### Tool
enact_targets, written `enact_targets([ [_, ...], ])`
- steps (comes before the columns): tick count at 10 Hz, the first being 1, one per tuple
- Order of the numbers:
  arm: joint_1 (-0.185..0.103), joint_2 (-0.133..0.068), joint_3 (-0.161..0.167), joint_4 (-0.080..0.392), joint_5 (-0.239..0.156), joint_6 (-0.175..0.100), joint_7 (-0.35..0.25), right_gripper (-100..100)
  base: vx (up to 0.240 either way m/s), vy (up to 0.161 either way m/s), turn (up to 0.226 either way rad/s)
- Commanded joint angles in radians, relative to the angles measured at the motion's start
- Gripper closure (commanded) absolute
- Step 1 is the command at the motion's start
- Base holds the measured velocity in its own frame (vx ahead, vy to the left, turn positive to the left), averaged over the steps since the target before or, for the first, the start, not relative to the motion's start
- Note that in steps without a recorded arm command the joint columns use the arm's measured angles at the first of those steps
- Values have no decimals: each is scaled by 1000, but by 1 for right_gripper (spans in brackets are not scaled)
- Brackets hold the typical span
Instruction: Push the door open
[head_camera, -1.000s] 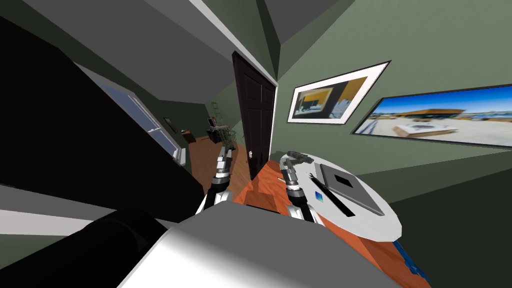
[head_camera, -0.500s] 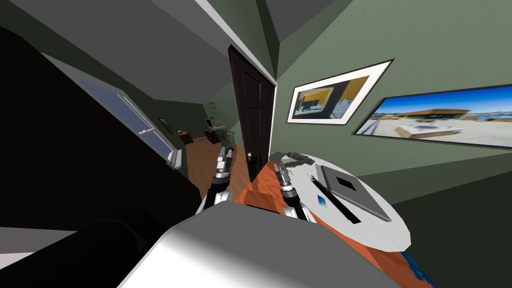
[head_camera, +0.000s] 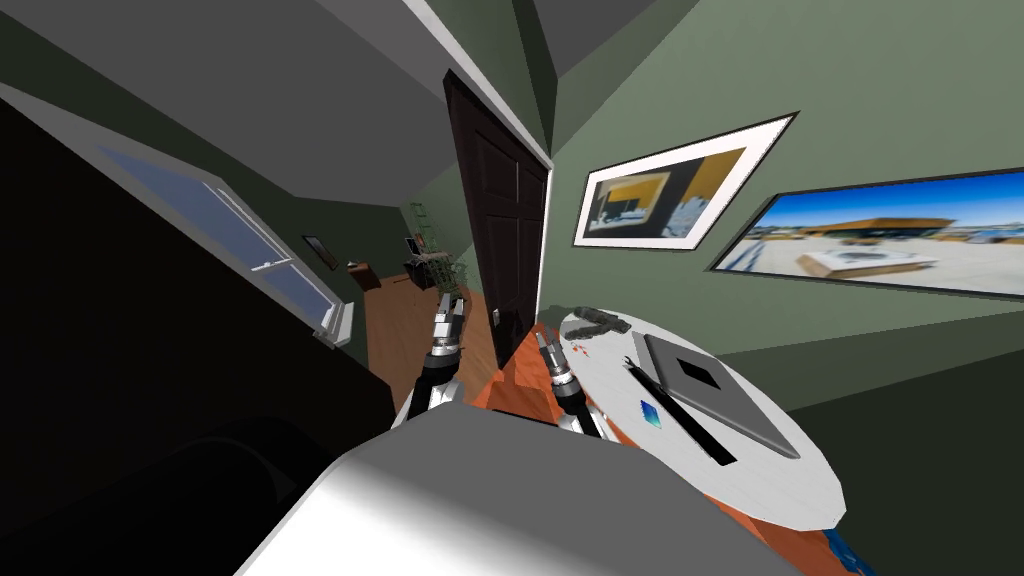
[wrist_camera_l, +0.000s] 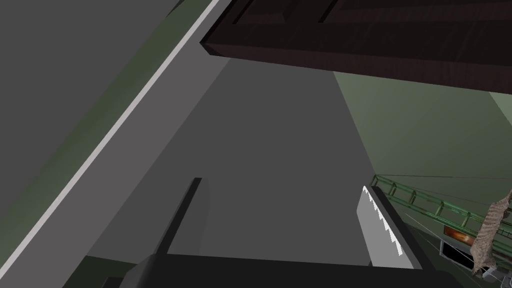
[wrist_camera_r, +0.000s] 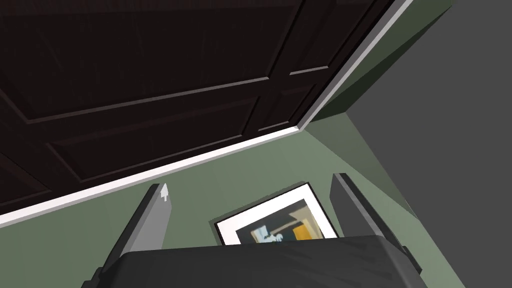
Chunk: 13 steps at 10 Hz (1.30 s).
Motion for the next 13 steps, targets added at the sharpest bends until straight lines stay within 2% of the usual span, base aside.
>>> enact_targets([
  [1, -11, -7, 31, 30, 1, -7, -4, -100, 100, 11, -32],
  [13, -116, -51, 249, 263, 6, -54, -31, -100, 98, 12, -36],
])
